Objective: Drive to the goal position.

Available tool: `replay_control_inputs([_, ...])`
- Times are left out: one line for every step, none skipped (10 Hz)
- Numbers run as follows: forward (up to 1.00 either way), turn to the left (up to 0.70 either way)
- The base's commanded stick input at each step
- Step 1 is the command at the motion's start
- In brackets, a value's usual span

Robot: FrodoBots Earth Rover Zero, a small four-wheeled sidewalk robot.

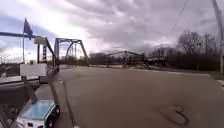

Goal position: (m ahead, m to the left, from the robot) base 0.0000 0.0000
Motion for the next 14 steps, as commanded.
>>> replay_control_inputs([0.0,0.0])
replay_control_inputs([0.0,0.0])
replay_control_inputs([-0.01,0.0])
replay_control_inputs([-0.45,0.0])
replay_control_inputs([-0.45,0.0])
replay_control_inputs([-0.45,0.0])
replay_control_inputs([-0.17,0.0])
replay_control_inputs([0.0,0.0])
replay_control_inputs([0.0,0.0])
replay_control_inputs([0.0,0.0])
replay_control_inputs([0.11,0.0])
replay_control_inputs([0.19,0.0])
replay_control_inputs([0.19,0.0])
replay_control_inputs([0.19,0.0])
